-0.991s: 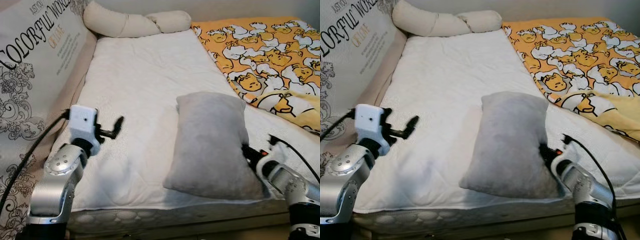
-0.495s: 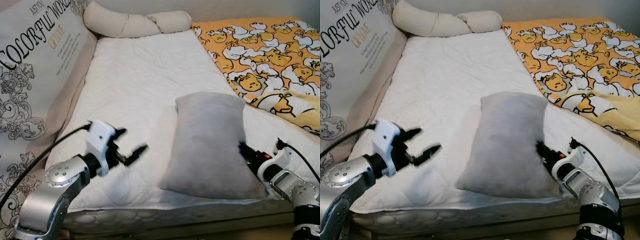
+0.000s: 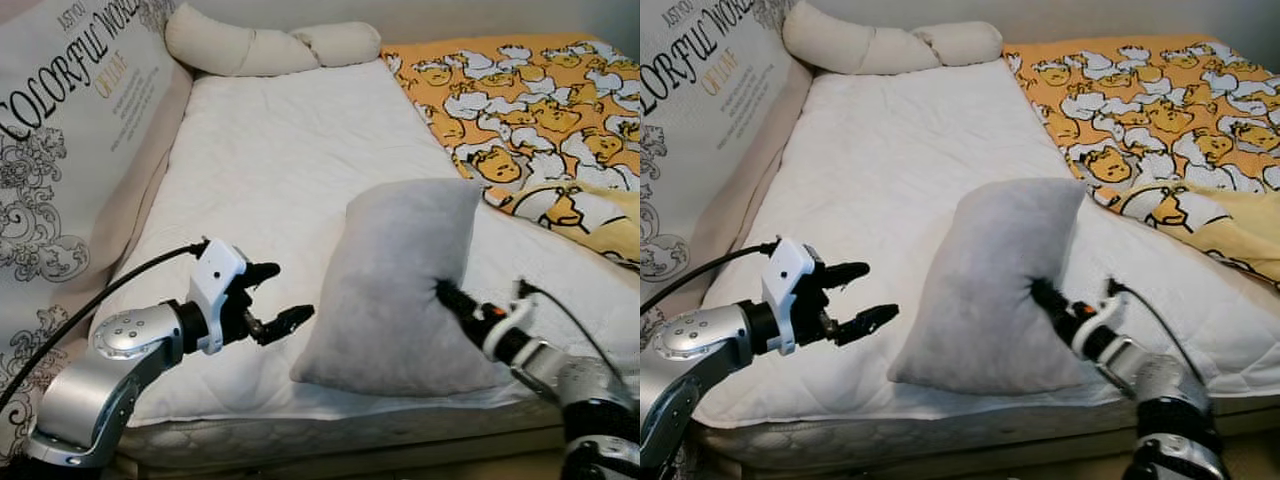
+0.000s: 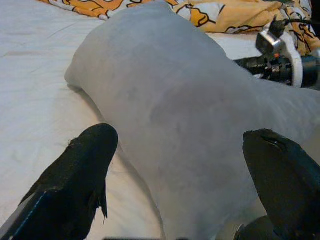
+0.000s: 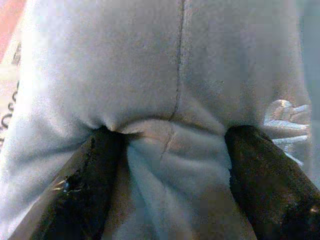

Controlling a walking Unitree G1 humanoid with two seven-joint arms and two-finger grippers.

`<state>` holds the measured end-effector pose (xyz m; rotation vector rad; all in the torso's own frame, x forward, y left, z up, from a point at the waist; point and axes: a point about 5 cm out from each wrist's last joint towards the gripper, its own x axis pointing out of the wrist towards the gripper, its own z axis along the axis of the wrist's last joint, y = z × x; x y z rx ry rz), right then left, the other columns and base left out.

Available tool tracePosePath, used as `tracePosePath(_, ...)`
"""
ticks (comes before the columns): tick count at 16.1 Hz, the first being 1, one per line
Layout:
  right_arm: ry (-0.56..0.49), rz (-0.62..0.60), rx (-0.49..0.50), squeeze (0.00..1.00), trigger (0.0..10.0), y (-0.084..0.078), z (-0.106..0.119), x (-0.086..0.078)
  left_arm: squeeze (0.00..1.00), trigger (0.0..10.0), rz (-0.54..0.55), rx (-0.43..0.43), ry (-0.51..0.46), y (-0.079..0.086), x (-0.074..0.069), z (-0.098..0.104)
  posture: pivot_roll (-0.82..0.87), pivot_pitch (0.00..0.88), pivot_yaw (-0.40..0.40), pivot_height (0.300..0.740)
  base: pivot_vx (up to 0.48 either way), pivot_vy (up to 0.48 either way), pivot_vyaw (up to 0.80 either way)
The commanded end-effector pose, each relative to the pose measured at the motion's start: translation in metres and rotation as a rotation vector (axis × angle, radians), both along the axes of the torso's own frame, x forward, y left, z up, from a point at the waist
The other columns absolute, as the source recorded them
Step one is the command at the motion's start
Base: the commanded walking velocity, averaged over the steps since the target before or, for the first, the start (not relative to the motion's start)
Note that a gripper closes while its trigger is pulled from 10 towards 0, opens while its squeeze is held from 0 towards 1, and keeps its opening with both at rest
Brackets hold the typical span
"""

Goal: Clean up the room

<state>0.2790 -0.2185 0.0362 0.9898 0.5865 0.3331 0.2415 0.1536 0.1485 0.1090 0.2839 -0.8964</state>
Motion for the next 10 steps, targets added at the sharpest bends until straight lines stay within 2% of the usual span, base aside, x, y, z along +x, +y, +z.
tracePosePath(1,0.010,0.065,0.006,0.00,7.7,0.015,-0.002,0.002,0.00,10.0,-0.002,0.018,-0.002,0.002,0.001,0.000,-0.08,0.000,0.059,0.740,0.000,0.000,0.00)
tracePosePath(2,0.016,0.068,-0.016,0.00,2.9,0.017,-0.004,0.002,0.00,10.0,-0.002,0.022,-0.002,0.002,0.001,0.000,-0.08,0.000,0.059,0.740,0.000,0.000,0.00)
tracePosePath(3,0.026,0.072,-0.050,0.00,0.0,0.019,-0.008,0.002,0.00,10.0,-0.002,0.026,-0.003,0.002,0.001,-0.001,-0.08,0.000,0.059,0.740,0.000,0.000,0.00)
tracePosePath(4,0.023,0.073,-0.078,0.00,0.0,0.019,-0.010,0.003,0.00,10.0,0.000,0.029,-0.004,0.002,0.000,-0.001,-0.08,0.000,0.059,0.740,0.000,0.000,0.00)
tracePosePath(6,0.028,0.099,-0.237,0.00,0.0,0.017,-0.016,0.002,0.00,10.0,0.015,0.035,-0.008,0.003,0.001,-0.002,-0.08,0.000,0.062,0.740,0.000,0.000,0.00)
tracePosePath(9,0.060,0.103,-0.310,0.00,0.0,0.015,-0.021,0.001,0.00,10.0,0.049,0.044,-0.027,0.005,0.002,-0.003,-0.09,0.000,0.066,0.740,0.000,0.000,0.00)
tracePosePath(10,0.034,0.102,-0.345,0.00,0.0,0.015,-0.022,0.001,0.00,10.0,0.052,0.044,-0.029,0.005,0.002,-0.003,-0.09,0.000,0.068,0.740,0.000,0.000,0.00)
